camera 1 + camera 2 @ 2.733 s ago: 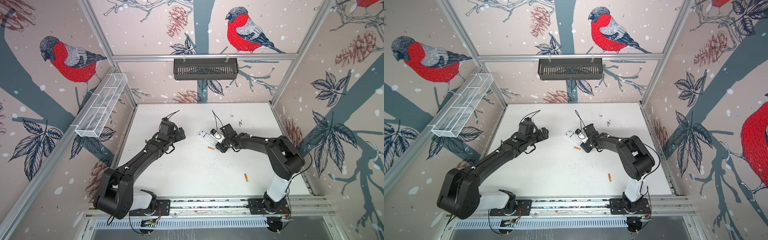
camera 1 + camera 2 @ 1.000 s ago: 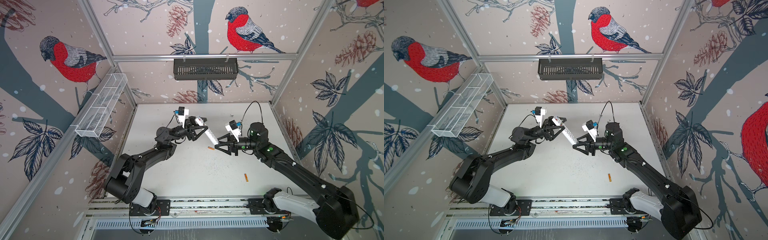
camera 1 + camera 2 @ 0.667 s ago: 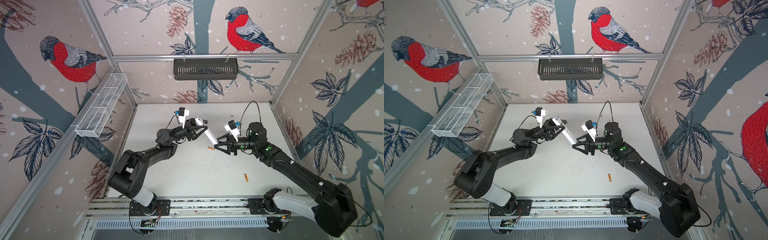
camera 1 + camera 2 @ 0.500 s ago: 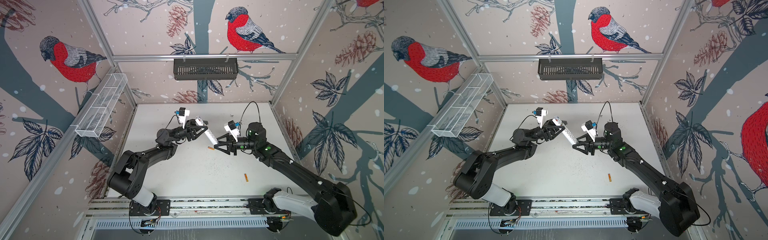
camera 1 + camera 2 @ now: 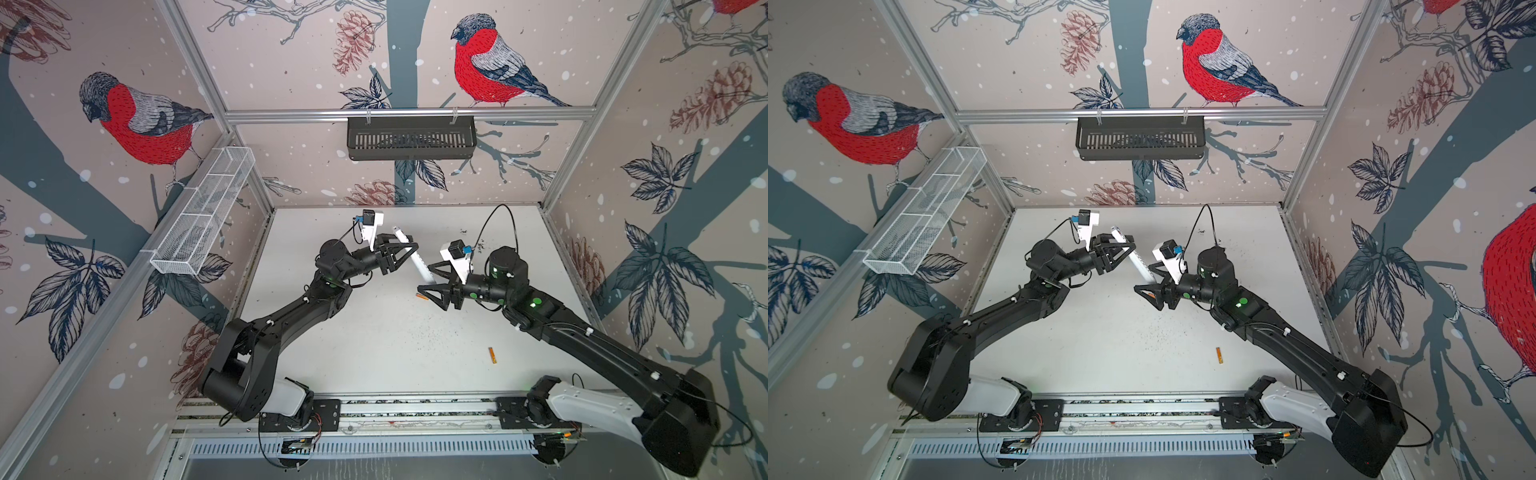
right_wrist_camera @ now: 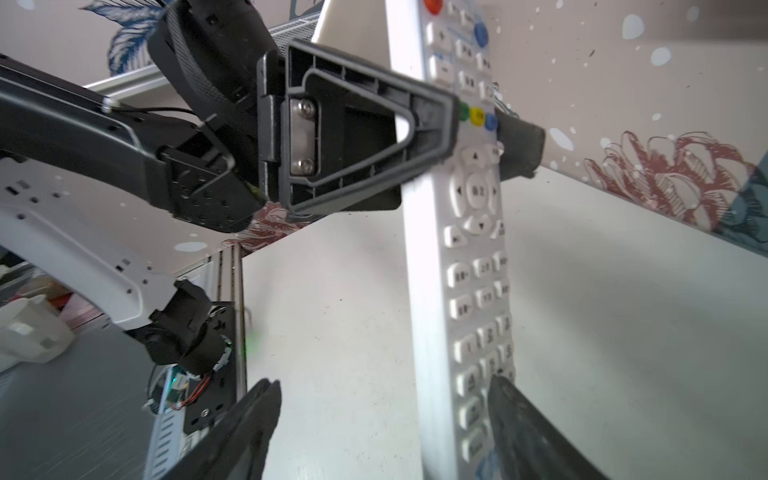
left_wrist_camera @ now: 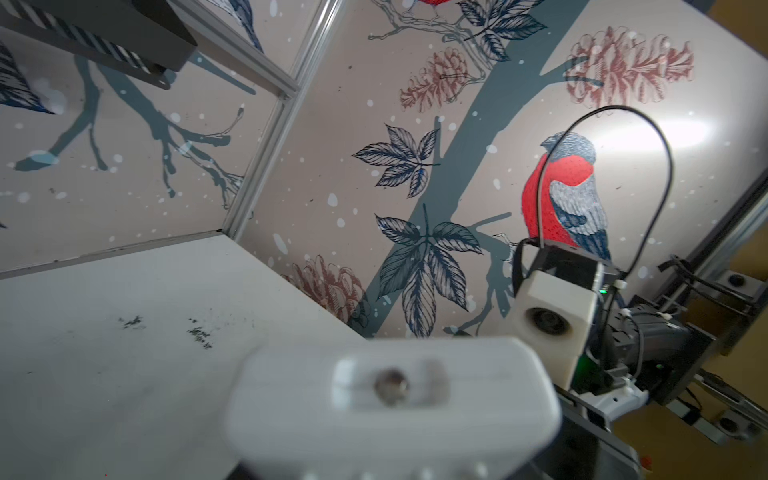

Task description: Load the batteries into the remote control

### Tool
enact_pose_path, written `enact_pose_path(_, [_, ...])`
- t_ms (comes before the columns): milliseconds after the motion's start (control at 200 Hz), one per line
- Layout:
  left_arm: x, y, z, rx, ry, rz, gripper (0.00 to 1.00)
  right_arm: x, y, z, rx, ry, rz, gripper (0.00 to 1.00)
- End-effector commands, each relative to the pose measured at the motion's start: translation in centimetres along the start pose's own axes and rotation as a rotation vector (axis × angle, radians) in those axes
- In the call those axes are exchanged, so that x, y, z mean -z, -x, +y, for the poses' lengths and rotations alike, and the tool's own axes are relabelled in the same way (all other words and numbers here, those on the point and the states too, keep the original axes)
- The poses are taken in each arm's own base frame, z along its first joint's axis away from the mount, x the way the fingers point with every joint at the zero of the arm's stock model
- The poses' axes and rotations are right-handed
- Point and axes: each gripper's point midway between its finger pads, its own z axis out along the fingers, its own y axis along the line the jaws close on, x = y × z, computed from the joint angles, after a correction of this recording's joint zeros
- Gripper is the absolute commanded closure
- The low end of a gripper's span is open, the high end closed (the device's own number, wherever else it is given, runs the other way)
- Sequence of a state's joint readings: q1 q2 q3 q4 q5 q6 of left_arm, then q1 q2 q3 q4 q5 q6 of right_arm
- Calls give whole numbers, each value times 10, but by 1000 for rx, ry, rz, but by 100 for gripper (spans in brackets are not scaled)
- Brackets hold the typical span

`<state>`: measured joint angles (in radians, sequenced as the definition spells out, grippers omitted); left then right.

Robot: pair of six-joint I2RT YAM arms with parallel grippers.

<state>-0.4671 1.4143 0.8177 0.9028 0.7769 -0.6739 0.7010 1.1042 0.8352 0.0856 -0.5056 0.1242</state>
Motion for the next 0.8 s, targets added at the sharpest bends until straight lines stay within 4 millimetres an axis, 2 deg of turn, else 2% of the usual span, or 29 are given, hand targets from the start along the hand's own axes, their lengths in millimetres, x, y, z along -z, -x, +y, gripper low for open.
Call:
enact_pose_path(0, [1,-11,29,-23,165,47,81,-6,10,-24,46,-173,-15,20])
enact_pose_path(285, [8,-11,31,-17,228,54,82,-33,8,-39,97,-344,45,27])
enact_pose_path(310, [8,-10,30,-18,229,53,82,-39,-1,-43,96,-349,72,27])
enact_pose_path(480, [8,-11,27,-16,219,60,82,-45,-8,-54,115,-391,103,28])
enact_pose_path(795, [7,-12,25,-5,207,70,81,-57,-19,-55,112,-365,149,56])
